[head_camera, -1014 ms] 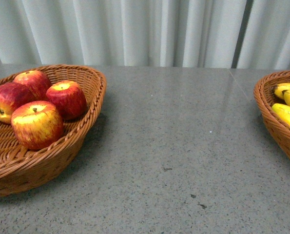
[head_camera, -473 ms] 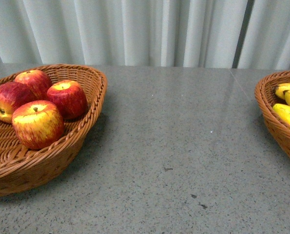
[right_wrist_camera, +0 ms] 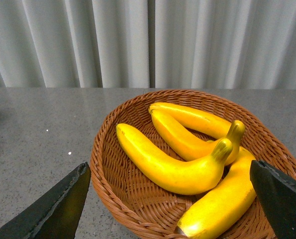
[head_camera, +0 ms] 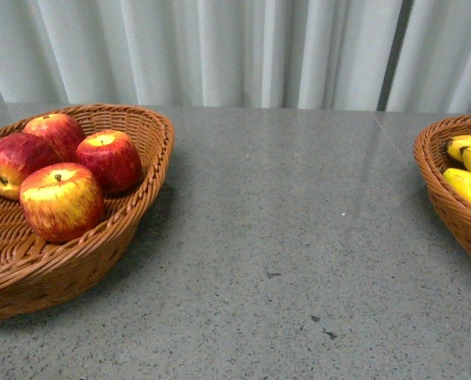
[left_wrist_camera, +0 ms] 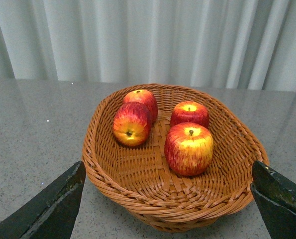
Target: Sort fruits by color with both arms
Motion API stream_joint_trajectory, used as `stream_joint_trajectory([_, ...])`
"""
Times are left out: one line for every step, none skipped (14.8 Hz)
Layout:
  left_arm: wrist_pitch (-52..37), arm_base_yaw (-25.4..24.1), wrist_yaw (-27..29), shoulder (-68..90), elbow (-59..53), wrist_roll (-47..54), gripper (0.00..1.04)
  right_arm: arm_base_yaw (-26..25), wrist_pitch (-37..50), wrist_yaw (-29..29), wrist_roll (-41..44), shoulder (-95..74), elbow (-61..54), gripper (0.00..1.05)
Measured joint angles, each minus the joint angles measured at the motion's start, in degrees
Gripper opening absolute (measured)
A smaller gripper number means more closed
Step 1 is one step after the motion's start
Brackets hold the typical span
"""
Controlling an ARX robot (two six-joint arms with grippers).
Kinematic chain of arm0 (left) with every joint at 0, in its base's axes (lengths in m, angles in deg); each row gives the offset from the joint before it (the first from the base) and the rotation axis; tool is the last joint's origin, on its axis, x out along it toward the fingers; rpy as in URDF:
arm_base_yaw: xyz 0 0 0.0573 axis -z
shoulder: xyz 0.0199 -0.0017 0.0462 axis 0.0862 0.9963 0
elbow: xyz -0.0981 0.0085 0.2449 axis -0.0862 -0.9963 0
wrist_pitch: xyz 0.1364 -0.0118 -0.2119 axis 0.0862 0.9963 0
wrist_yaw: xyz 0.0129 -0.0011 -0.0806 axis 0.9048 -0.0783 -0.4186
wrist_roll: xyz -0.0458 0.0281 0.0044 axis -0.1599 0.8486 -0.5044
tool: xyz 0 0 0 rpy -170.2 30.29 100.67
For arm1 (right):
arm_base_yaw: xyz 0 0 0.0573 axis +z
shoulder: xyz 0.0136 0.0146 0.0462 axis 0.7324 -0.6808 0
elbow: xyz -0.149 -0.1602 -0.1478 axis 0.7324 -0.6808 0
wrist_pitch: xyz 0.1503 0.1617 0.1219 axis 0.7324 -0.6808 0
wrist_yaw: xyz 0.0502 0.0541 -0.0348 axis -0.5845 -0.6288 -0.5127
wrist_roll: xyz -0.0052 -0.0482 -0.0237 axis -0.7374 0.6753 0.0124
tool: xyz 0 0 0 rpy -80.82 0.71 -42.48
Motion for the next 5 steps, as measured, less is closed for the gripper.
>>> stream_joint_trajectory([0.0, 0.0, 0.0, 0.0, 0.0, 0.0, 0.98, 0.0, 0.0, 0.0, 0.0, 0.0, 0.0, 0.97])
stream_joint_trajectory([0.0, 0.0, 0.0, 0.0, 0.0, 0.0, 0.98, 0.0, 0.0, 0.0, 0.0, 0.0, 0.0, 0.98])
stream_joint_trajectory([0.0, 0.0, 0.0, 0.0, 0.0, 0.0, 0.98, 0.0, 0.0, 0.0, 0.0, 0.0, 0.0, 0.98])
stream_joint_trajectory([0.0, 0.0, 0.0, 0.0, 0.0, 0.0, 0.98, 0.0, 0.0, 0.0, 0.0, 0.0, 0.0, 0.98])
stream_joint_trajectory([0.0, 0.0, 0.0, 0.0, 0.0, 0.0, 0.98, 0.0, 0.0, 0.0, 0.0, 0.0, 0.0, 0.98])
